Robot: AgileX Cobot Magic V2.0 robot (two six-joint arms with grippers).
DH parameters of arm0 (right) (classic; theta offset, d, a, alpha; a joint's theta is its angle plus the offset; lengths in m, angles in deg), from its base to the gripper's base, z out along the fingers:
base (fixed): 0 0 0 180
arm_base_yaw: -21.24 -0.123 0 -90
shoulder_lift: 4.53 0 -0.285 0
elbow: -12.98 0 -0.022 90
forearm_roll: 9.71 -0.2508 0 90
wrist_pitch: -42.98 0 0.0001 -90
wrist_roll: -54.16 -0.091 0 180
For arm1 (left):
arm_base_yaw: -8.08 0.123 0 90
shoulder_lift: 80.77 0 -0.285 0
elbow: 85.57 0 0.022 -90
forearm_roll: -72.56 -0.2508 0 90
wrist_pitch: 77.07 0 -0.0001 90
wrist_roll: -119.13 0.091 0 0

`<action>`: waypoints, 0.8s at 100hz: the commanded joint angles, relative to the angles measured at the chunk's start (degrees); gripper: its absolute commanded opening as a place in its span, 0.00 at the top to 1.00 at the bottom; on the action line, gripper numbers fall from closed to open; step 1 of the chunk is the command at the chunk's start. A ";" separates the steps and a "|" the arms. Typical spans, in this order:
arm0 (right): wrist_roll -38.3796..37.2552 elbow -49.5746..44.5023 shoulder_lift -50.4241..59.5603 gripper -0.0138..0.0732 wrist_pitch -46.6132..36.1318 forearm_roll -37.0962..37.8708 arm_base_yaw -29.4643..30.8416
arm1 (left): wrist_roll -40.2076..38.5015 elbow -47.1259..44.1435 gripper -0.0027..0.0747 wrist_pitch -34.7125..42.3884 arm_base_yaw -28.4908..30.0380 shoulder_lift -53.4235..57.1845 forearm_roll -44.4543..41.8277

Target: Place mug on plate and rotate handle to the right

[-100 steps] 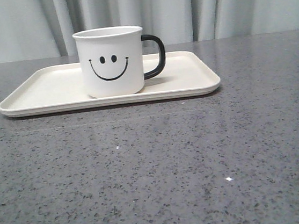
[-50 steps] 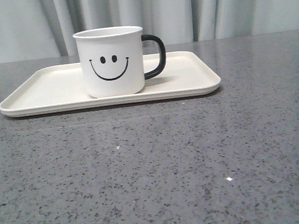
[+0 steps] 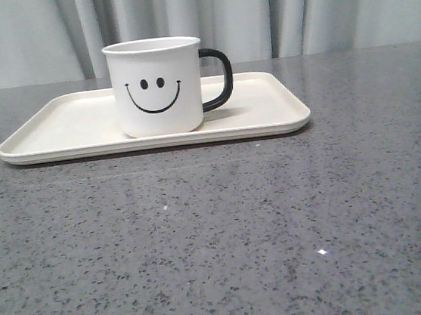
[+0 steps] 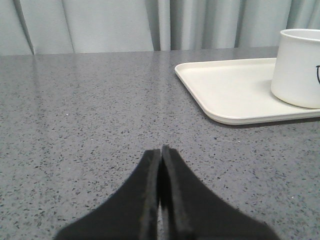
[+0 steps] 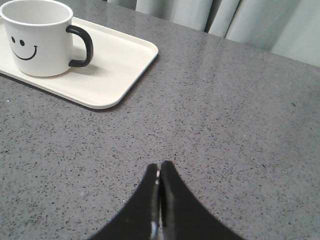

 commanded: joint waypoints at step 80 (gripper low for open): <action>-2.80 -5.10 5.24 0.92 -16.33 7.77 1.51 | -0.31 -0.53 0.99 5.14 0.01 1.65 0.05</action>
